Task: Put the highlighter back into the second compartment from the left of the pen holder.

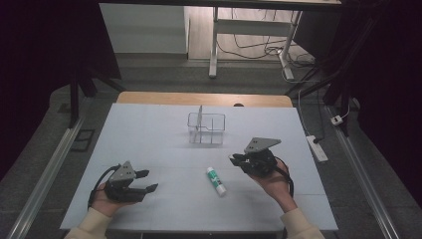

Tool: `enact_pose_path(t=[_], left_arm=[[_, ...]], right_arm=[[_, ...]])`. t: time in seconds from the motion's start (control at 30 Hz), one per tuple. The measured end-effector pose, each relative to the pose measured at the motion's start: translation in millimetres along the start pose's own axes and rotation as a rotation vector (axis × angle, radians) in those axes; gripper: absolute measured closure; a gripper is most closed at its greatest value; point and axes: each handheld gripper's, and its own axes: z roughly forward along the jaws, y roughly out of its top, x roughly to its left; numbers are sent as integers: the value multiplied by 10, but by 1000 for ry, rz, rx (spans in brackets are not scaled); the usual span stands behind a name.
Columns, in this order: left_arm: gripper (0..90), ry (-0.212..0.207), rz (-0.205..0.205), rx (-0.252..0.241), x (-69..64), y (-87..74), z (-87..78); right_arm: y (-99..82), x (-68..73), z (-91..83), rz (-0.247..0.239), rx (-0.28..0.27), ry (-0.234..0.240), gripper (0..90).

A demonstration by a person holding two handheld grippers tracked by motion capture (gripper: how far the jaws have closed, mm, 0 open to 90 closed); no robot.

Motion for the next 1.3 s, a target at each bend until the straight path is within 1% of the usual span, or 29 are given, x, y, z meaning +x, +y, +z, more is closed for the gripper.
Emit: enact_pose_path(t=[0.23, 0.6, 0.87, 1.03, 1.3], left_arm=[[382, 0, -2, -4, -2, 0, -1], [382, 0, -3, -3, 2, -2, 0], [382, 1, -3, -4, 2, -3, -1], [382, 1, 1, -2, 1, -1, -3], [382, 2, -1, -2, 0, -2, 3]], right_arm=[[23, -6, -6, -2, -13, -9, 780], [47, -33, 0, 8, -36, -17, 780], [56, -35, 21, 1, -25, -15, 780], [73, -34, 17, 2, -37, -20, 780], [86, -37, 27, -2, -36, -24, 780]])
